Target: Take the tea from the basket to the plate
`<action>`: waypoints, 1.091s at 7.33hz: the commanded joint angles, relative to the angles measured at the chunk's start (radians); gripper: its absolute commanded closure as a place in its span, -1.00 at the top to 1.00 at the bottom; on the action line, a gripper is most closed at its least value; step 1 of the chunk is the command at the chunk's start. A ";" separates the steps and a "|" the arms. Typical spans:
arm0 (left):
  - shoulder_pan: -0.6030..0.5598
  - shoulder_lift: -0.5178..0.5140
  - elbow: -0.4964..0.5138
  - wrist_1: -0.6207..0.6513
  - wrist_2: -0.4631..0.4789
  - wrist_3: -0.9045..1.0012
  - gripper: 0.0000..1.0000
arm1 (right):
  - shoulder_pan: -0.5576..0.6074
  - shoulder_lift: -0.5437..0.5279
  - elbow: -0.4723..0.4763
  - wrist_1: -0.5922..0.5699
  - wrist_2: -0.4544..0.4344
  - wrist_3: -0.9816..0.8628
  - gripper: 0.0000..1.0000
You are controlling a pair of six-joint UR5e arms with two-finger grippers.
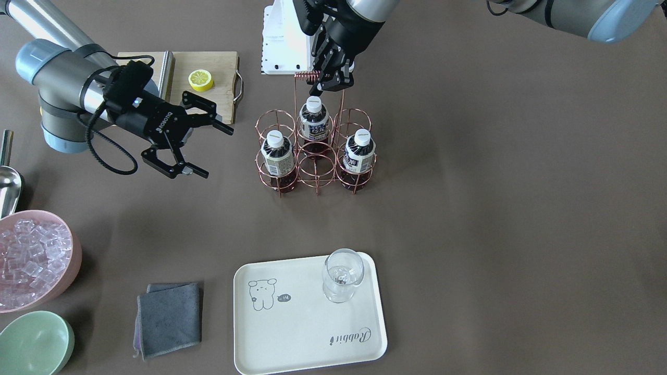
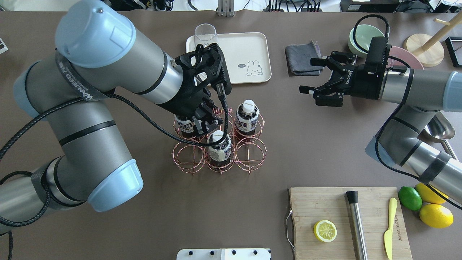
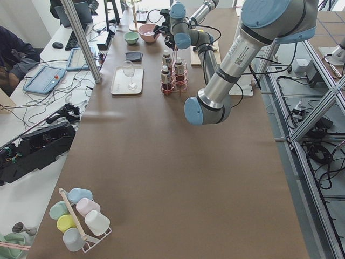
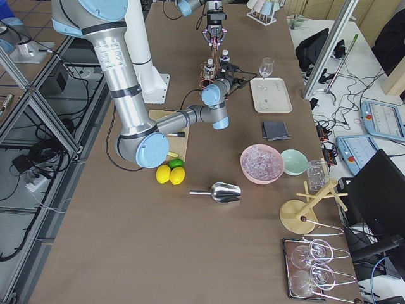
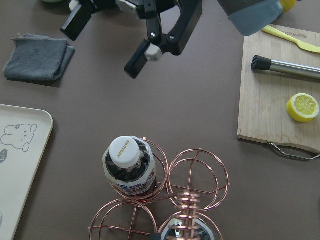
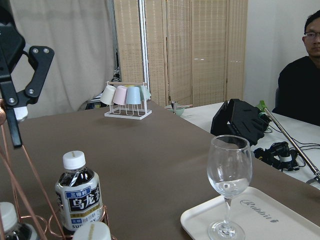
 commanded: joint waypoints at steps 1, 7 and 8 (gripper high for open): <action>-0.011 -0.002 -0.002 0.008 0.001 0.000 -1.00 | -0.112 0.044 0.005 0.001 -0.115 -0.009 1.00; -0.030 -0.014 -0.007 0.047 -0.001 0.003 -1.00 | -0.169 0.072 -0.001 -0.010 -0.195 -0.007 1.00; -0.030 -0.015 -0.007 0.048 -0.001 0.003 -1.00 | -0.171 0.066 -0.003 -0.008 -0.195 -0.012 1.00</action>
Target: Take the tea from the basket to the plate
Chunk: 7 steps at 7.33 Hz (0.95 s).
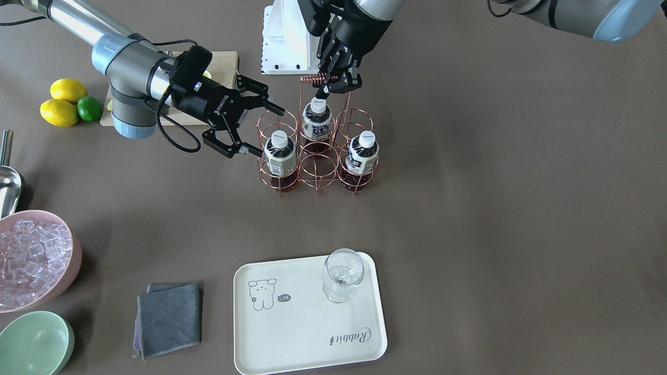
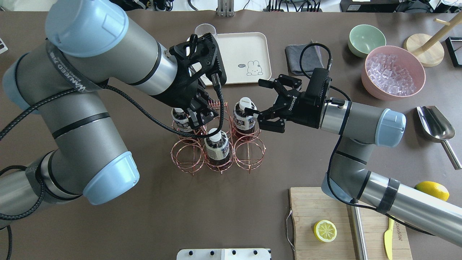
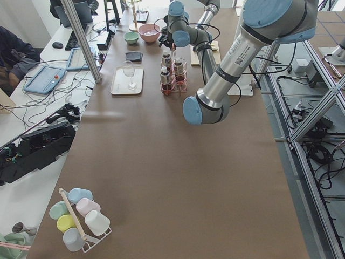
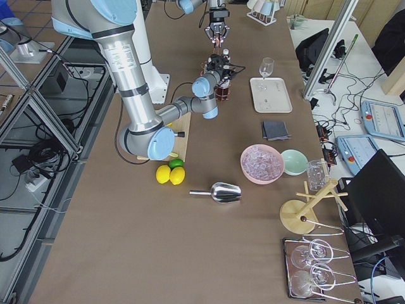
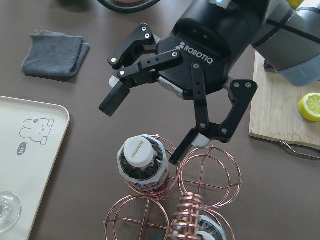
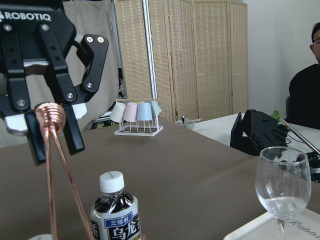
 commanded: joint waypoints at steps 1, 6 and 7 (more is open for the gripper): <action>-0.010 -0.007 0.000 0.017 -0.002 0.000 -1.00 | -0.006 -0.001 -0.006 -0.003 -0.019 -0.008 0.99; -0.016 -0.004 0.000 0.023 -0.003 0.000 -1.00 | -0.028 0.035 -0.021 -0.054 -0.065 -0.042 0.99; -0.017 -0.005 0.000 0.023 -0.003 0.000 -1.00 | -0.031 0.035 -0.023 -0.055 -0.065 -0.045 0.90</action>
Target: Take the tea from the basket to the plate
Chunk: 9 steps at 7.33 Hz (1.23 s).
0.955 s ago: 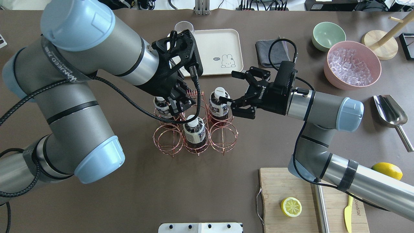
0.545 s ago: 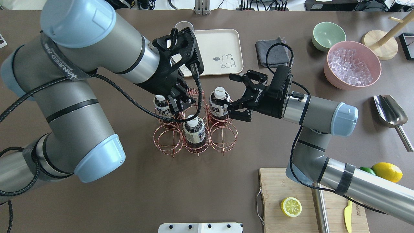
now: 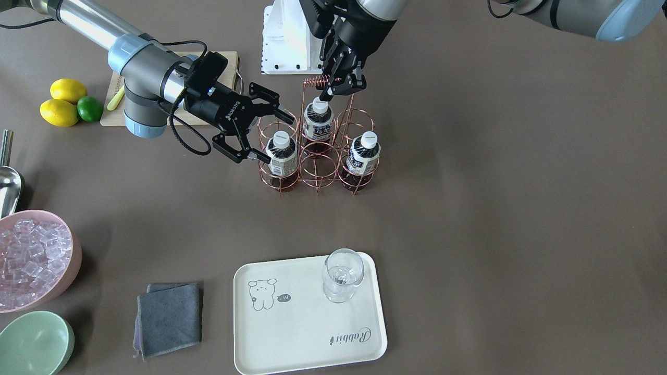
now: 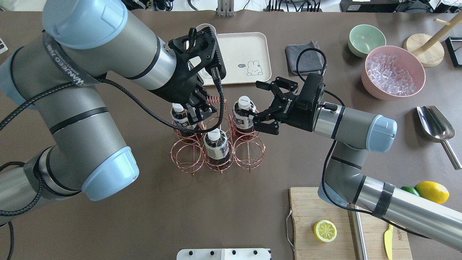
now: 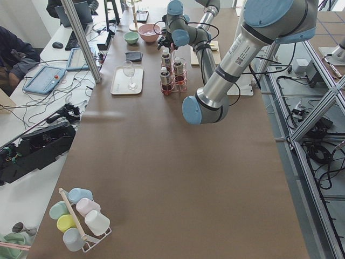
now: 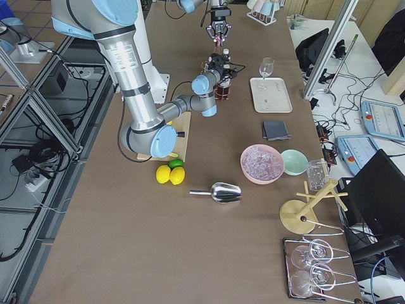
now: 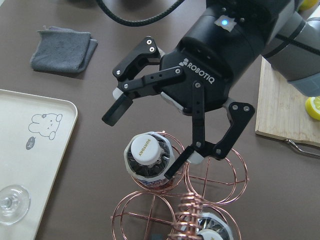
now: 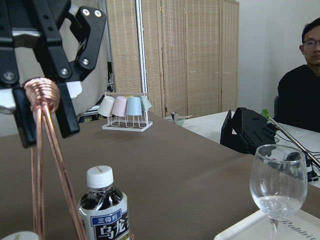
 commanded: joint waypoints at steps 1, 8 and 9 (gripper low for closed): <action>-0.002 -0.002 0.000 0.011 0.000 0.000 -1.00 | -0.006 0.006 -0.005 -0.006 -0.003 -0.019 0.70; -0.002 -0.010 0.002 0.022 0.000 0.000 -1.00 | -0.007 0.009 0.045 -0.016 -0.003 0.003 -1.00; -0.002 -0.010 0.003 0.022 0.000 0.000 -1.00 | -0.006 0.009 0.121 -0.100 -0.003 0.016 -1.00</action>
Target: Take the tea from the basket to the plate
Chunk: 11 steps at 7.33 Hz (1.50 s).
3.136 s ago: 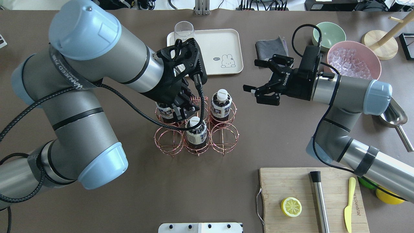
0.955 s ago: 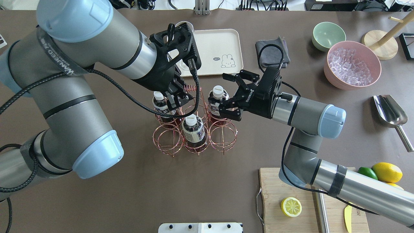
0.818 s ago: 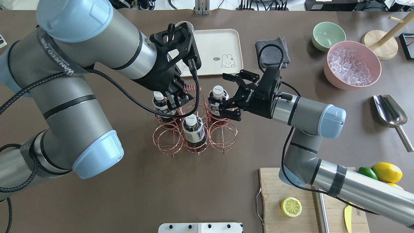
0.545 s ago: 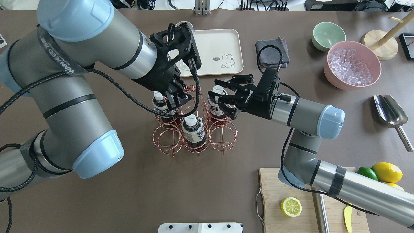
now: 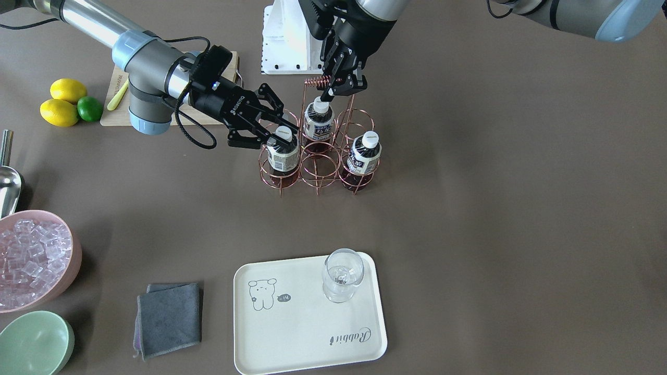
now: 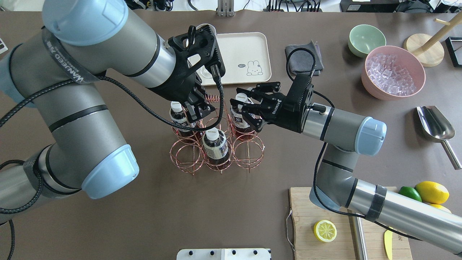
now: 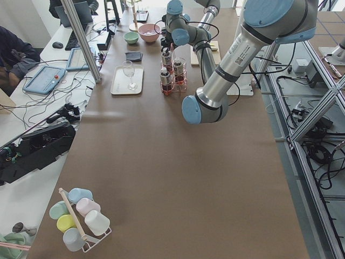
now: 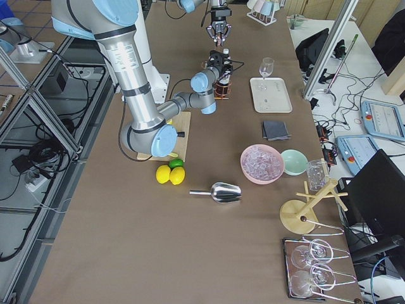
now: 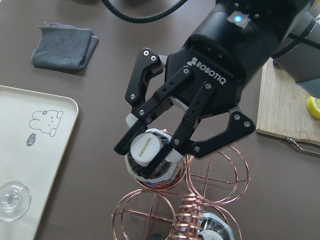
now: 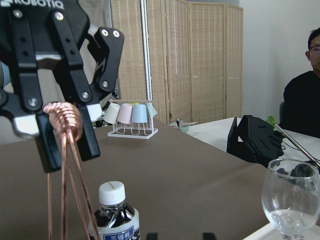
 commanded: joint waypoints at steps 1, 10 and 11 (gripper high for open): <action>0.000 -0.003 0.002 0.002 0.000 0.000 -1.00 | 0.009 0.002 0.140 -0.136 0.000 0.022 -1.00; 0.000 -0.003 0.003 0.003 0.000 0.000 -1.00 | 0.167 0.042 0.151 -0.149 0.037 0.057 -1.00; 0.000 -0.003 0.003 0.006 0.000 0.000 -1.00 | 0.178 0.042 0.144 -0.149 0.031 0.059 -1.00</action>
